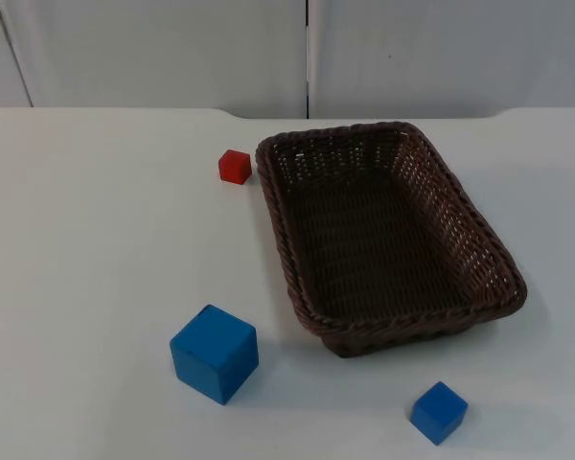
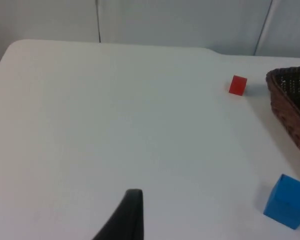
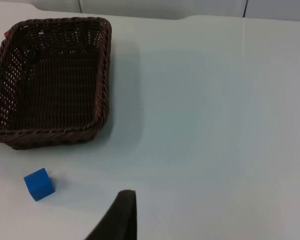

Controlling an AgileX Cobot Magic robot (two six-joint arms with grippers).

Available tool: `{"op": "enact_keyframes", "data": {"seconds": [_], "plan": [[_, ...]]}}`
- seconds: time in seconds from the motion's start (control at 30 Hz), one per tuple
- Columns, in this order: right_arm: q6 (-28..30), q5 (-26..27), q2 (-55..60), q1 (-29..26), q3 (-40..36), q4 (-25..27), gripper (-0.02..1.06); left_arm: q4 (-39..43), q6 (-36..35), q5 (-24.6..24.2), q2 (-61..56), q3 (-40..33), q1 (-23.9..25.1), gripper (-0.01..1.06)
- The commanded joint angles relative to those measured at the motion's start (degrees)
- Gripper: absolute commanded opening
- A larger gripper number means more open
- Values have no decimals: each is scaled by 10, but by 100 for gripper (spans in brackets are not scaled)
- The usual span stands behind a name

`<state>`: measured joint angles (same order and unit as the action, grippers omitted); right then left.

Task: Pick up the basket with the left hand and place the largest block into the basket with the right hand.

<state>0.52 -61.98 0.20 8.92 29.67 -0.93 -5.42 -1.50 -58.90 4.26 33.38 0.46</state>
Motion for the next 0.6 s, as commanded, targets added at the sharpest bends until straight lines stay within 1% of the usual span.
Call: {"op": "enact_keyframes", "data": {"seconds": [0.0,0.23,0.33,0.47,0.57], "plan": [[1,2,-2,-3,-2,0,105,-10,-3,21,15,7,2,105],[1,2,-2,-3,-2,0,105,-26,-3,30,27,8,2,105],[1,2,-2,-3,-2,0,105,-32,-3,44,29,8,2,105],[1,2,-2,-3,-2,0,105,-32,-3,46,34,8,2,105],[1,2,-2,-3,-2,0,105,-40,-3,57,48,8,2,105]]}}
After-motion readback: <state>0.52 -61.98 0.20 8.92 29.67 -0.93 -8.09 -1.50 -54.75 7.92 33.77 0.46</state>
